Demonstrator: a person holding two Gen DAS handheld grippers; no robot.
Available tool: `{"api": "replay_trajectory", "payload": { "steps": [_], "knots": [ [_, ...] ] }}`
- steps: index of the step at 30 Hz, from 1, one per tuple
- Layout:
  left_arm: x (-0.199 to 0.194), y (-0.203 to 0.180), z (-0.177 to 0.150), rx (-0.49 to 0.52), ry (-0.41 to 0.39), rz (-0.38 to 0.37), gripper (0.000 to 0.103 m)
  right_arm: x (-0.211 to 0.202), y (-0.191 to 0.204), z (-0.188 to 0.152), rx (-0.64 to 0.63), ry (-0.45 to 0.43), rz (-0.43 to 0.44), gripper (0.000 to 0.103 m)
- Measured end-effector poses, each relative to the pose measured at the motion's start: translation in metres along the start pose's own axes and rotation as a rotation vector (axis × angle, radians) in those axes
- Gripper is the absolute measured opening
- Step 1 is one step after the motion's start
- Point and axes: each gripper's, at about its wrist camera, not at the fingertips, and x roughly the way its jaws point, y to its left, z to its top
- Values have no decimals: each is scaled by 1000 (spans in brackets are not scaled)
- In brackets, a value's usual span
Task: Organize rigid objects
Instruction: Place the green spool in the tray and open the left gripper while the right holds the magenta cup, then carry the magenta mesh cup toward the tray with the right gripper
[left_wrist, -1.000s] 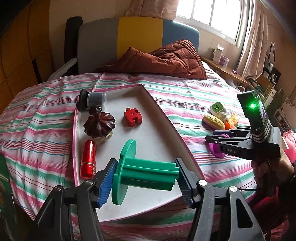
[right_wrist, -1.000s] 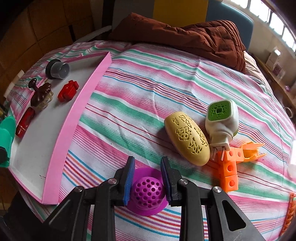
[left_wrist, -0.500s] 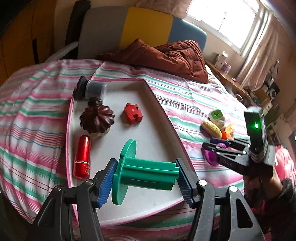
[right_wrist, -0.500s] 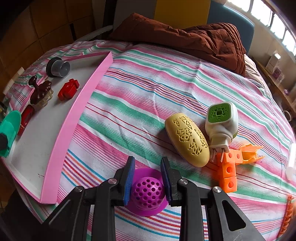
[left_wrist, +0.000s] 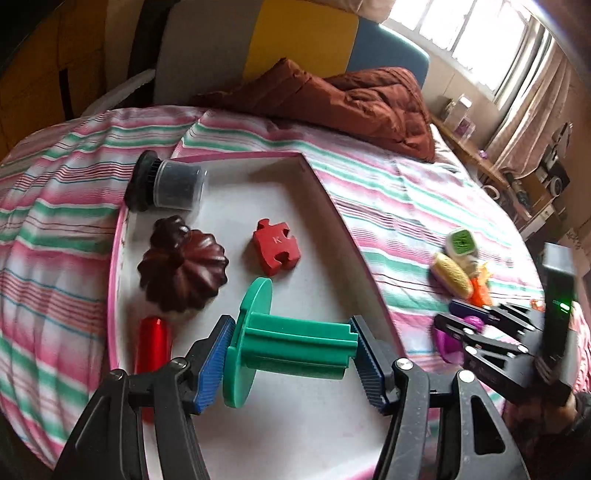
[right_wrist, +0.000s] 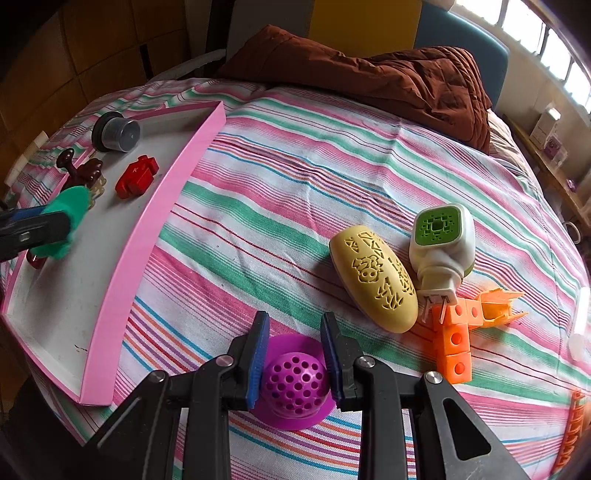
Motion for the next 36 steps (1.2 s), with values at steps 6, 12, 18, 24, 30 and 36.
{"api": "replay_trajectory", "payload": {
  "steps": [6, 12, 18, 24, 30, 36],
  "knots": [
    [28, 2, 15, 2, 21, 31, 61, 0, -1, 1, -7, -2, -6, 29],
    [43, -5, 33, 26, -4, 60, 60, 0, -1, 1, -10, -3, -8, 29],
    [51, -9, 39, 63, -6, 92, 60, -1, -1, 0, -13, -4, -12, 29],
    [45, -10, 32, 57, 4, 79, 72, -1, -1, 1, -7, -2, -14, 29],
    [28, -15, 22, 84, -34, 112, 73, -1, 0, 1, -9, -2, -18, 29],
    [7, -23, 10, 109, -86, 147, 73, -1, -1, 0, -11, -2, -24, 29]
  ]
}}
